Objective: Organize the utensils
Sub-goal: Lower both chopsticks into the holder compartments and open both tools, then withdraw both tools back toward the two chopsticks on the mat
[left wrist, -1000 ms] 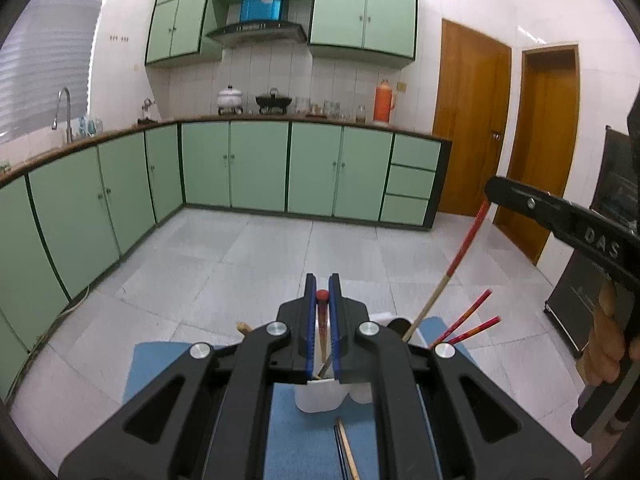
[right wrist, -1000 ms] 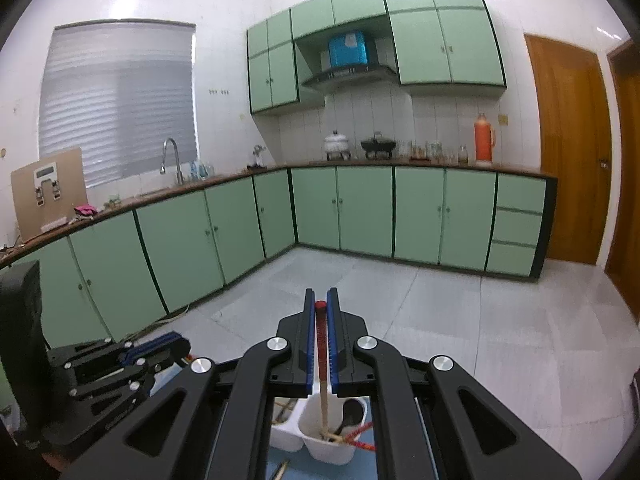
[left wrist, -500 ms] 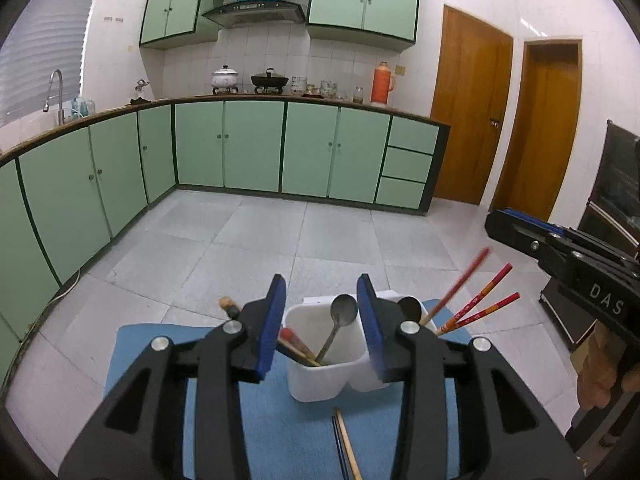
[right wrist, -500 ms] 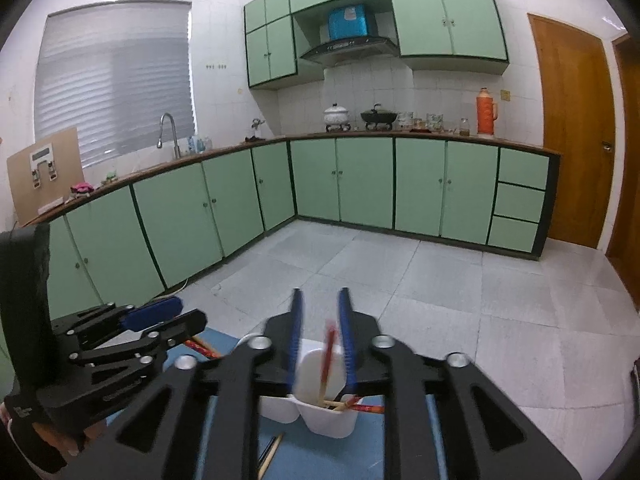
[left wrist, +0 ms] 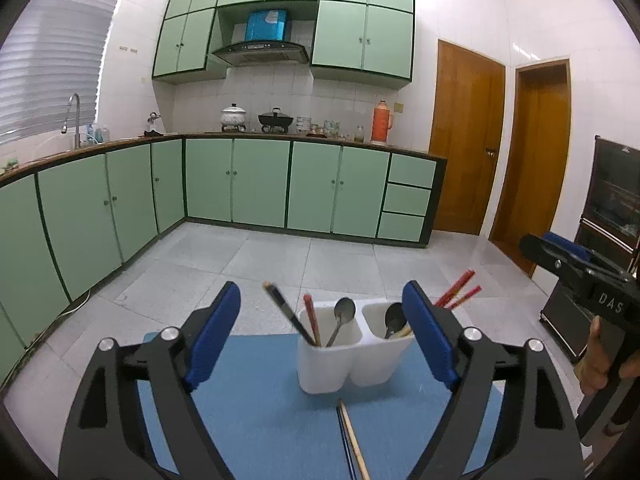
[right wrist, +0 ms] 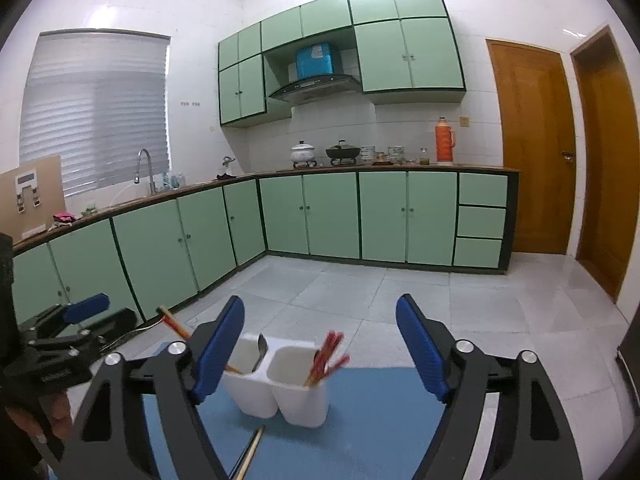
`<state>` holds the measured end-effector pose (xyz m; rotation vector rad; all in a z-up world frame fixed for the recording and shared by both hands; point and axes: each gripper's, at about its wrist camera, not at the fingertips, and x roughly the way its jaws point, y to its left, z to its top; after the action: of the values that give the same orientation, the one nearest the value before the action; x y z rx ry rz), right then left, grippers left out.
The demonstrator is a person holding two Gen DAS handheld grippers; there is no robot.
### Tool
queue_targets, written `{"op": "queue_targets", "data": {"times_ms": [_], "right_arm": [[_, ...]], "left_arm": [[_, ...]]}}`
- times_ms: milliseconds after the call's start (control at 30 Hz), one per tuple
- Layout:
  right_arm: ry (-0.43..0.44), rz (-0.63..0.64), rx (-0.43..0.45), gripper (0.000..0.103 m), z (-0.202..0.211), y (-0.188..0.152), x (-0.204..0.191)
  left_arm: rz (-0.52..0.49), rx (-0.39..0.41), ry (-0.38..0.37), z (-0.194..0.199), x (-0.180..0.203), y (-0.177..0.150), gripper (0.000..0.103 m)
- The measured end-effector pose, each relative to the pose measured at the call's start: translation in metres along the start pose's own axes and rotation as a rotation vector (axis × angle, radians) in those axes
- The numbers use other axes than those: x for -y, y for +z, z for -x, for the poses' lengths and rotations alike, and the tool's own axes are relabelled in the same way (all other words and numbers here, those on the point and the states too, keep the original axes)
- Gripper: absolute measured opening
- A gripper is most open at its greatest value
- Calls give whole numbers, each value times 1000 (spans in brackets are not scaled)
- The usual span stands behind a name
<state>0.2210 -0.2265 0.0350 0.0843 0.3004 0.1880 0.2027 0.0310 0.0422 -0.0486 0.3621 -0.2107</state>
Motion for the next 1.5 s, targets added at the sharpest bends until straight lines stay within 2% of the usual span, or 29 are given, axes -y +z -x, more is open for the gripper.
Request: {"op": "queue_targets", "data": {"times_ms": [267,533,700,967,1267,1367,1500], "right_arm": [[-40,1,-44,96,29,-51,-12],[-30,-11,-199,97,33,-117,-26],[-9,-14,-286,96,34,-154,-41],[21,5,-357,85,39,-192,-67],[53,27,-441,63,39,-221,-91],[54,31,-456,56,36,-226,-95],[54,48,-479,46,31,-232,-100]], "left_arm": [[28,-16,49,33,-5,-40,92],[9,-169,100,43,-15,-107,92],[40,-260,106,48,-30,-144,92],[47,-350,119,52,-39,-183,92],[47,-419,128,54,-47,-206,92],[52,-436,116,53,-47,-212,81],[66,-446,123,51,-50,-217,80]]}}
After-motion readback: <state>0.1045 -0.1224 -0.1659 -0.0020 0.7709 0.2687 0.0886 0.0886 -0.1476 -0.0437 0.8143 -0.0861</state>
